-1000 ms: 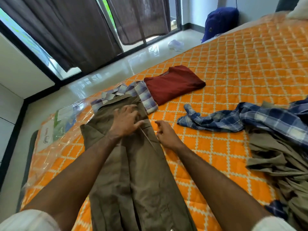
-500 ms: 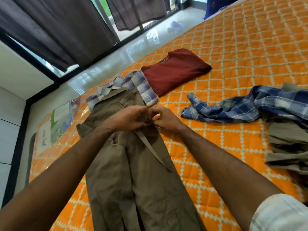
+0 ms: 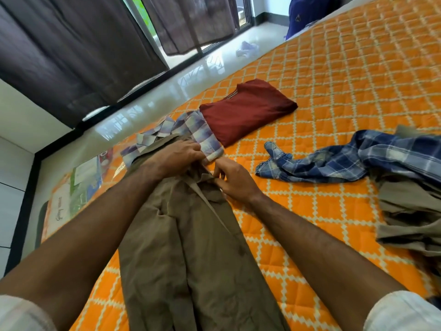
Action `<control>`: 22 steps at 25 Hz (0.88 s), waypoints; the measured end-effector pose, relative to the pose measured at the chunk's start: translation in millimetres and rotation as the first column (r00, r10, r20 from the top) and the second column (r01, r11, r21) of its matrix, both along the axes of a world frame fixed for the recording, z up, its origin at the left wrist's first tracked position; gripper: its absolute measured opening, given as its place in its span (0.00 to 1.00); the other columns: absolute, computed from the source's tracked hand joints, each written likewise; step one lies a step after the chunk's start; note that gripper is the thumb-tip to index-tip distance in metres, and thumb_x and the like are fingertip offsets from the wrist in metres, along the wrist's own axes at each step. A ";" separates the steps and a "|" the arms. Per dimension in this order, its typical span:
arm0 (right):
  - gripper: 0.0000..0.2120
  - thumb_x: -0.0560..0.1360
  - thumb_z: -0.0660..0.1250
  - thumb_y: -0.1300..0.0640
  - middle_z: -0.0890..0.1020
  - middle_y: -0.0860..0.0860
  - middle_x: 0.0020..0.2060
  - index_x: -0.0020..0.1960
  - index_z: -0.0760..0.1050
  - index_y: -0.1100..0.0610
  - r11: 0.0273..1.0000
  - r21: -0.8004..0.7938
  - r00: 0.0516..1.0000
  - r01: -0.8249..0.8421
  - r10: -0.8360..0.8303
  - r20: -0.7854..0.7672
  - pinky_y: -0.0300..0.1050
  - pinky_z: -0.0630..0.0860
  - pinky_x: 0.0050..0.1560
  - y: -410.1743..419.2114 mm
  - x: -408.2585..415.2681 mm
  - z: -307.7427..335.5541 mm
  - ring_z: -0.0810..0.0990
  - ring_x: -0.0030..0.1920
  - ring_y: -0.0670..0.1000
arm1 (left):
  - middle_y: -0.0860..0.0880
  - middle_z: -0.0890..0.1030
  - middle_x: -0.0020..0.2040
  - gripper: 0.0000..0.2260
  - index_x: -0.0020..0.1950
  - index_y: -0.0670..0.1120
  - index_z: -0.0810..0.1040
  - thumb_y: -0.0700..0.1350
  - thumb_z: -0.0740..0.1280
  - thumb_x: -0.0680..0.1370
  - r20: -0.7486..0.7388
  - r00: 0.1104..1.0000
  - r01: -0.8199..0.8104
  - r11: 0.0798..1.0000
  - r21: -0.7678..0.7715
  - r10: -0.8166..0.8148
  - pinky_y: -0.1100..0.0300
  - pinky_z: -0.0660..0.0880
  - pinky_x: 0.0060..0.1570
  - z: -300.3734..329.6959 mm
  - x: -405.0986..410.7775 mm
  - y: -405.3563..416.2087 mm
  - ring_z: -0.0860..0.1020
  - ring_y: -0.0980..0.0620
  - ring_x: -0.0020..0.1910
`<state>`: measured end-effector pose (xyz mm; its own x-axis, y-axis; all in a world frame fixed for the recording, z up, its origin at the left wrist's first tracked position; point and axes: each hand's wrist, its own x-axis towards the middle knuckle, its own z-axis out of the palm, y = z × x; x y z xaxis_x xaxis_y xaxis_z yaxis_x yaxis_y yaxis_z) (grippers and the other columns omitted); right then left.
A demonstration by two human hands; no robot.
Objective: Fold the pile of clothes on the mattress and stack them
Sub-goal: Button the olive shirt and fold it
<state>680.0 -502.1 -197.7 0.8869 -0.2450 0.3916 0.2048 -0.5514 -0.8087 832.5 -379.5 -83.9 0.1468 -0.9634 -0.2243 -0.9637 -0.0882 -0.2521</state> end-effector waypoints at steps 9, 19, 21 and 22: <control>0.08 0.72 0.69 0.59 0.74 0.46 0.38 0.48 0.70 0.52 0.877 -0.415 0.970 -0.242 0.203 -0.136 0.47 0.67 0.39 -7.4 -25.7 13.6 0.72 0.38 0.50 | 0.49 0.78 0.48 0.11 0.55 0.47 0.79 0.36 0.70 0.75 0.058 0.995 -0.085 0.996 -0.014 0.086 0.54 0.76 0.48 -13.4 -9.9 -8.5 0.76 0.51 0.47; 0.03 0.77 0.72 0.56 0.77 0.50 0.47 0.48 0.82 0.55 0.948 0.067 0.896 -0.310 0.315 -0.313 0.45 0.77 0.47 13.5 -30.0 10.7 0.78 0.46 0.48 | 0.47 0.77 0.48 0.08 0.54 0.46 0.79 0.39 0.69 0.76 0.070 0.972 -0.218 0.974 -0.058 0.222 0.56 0.73 0.46 -15.1 -9.9 -9.5 0.72 0.52 0.45; 0.10 0.78 0.71 0.53 0.79 0.50 0.36 0.40 0.80 0.56 0.983 0.116 0.931 -0.145 0.175 -0.320 0.50 0.74 0.40 10.2 -31.9 8.3 0.77 0.37 0.48 | 0.47 0.77 0.49 0.08 0.54 0.47 0.78 0.39 0.69 0.76 0.080 0.967 -0.237 0.970 -0.060 0.241 0.56 0.73 0.47 -19.1 -9.2 -7.7 0.72 0.51 0.47; 0.09 0.77 0.72 0.53 0.79 0.49 0.35 0.42 0.78 0.56 0.982 0.182 0.954 0.042 0.014 -0.299 0.50 0.74 0.39 8.7 -32.5 5.9 0.77 0.36 0.47 | 0.47 0.77 0.49 0.08 0.54 0.46 0.78 0.39 0.69 0.76 0.075 0.967 -0.241 0.969 -0.059 0.245 0.55 0.72 0.48 -20.9 -8.5 -7.1 0.73 0.50 0.47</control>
<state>647.5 -493.4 -191.8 0.9519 -0.3011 0.0575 -0.0671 -0.3880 -0.9192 824.0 -386.6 -104.8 0.3937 -0.9059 -0.1558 -0.8882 -0.3313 -0.3183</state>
